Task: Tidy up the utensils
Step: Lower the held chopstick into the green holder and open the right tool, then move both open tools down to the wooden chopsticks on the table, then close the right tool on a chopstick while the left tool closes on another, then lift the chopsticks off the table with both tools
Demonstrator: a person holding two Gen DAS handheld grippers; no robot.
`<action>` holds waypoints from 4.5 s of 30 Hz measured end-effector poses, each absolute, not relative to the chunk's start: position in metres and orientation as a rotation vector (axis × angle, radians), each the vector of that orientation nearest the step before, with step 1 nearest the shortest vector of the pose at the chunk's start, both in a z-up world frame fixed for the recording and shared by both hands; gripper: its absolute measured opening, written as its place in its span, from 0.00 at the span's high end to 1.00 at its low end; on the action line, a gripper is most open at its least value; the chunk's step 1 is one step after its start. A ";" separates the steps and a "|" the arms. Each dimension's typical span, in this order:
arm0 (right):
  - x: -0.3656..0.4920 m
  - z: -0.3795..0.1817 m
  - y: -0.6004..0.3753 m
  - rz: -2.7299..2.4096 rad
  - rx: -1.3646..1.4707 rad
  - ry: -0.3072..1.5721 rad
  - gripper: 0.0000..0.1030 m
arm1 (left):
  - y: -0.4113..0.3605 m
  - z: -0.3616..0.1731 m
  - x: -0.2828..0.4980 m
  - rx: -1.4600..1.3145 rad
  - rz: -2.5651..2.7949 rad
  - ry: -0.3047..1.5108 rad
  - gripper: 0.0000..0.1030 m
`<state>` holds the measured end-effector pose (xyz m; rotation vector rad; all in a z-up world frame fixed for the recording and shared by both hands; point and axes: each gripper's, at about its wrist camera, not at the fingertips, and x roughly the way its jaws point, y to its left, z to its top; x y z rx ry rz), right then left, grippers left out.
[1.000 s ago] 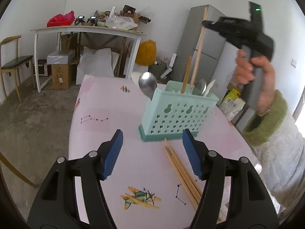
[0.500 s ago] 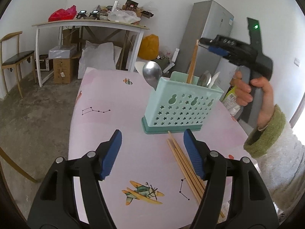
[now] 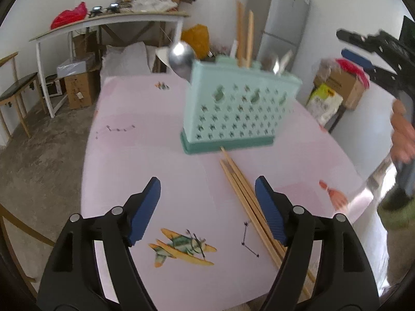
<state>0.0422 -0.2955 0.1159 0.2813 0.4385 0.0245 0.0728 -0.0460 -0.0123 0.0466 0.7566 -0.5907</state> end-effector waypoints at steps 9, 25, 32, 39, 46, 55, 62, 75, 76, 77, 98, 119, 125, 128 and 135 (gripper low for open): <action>0.015 -0.011 -0.265 0.041 0.438 0.830 0.48 | -0.080 -0.047 0.058 0.184 -0.629 0.845 0.30; 0.010 -0.030 -0.254 0.070 0.474 0.873 0.48 | -0.095 -0.068 0.057 0.292 -0.575 0.880 0.29; 0.009 -0.030 -0.253 0.071 0.471 0.874 0.48 | -0.089 -0.066 0.066 0.249 -0.560 0.915 0.29; 0.008 -0.028 -0.252 0.072 0.474 0.871 0.48 | -0.100 -0.065 0.067 0.236 -0.604 0.920 0.29; 0.007 -0.028 -0.252 0.071 0.463 0.873 0.48 | -0.099 -0.070 0.070 0.259 -0.566 0.940 0.28; 0.013 -0.031 -0.232 0.096 0.365 0.911 0.53 | -0.082 -0.069 0.078 0.258 -0.516 0.949 0.28; 0.020 -0.041 -0.205 0.138 0.232 0.985 0.72 | -0.070 -0.067 0.083 0.253 -0.502 0.950 0.28; 0.027 -0.050 -0.186 0.138 0.133 1.038 0.89 | -0.061 -0.065 0.086 0.240 -0.490 0.945 0.28; 0.028 -0.051 -0.186 0.133 0.130 1.042 0.90 | -0.060 -0.065 0.086 0.240 -0.489 0.944 0.28; 0.028 -0.050 -0.187 0.131 0.129 1.041 0.90 | -0.060 -0.064 0.086 0.240 -0.488 0.942 0.28; 0.025 -0.053 -0.250 -0.078 0.254 1.050 0.93 | -0.058 -0.057 0.092 0.132 -0.568 0.991 0.55; 0.019 -0.053 -0.247 -0.028 0.283 1.079 0.93 | -0.059 -0.062 0.086 0.124 -0.528 1.068 0.95; 0.021 -0.048 -0.240 -0.001 0.226 1.100 0.89 | -0.061 -0.063 0.080 0.177 -0.499 1.058 0.94; 0.029 -0.046 -0.239 -0.004 0.210 1.086 0.81 | -0.067 -0.062 0.084 0.192 -0.503 1.052 0.89; 0.050 -0.049 -0.236 -0.005 0.177 1.069 0.81 | -0.081 -0.062 0.097 0.251 -0.476 1.018 0.88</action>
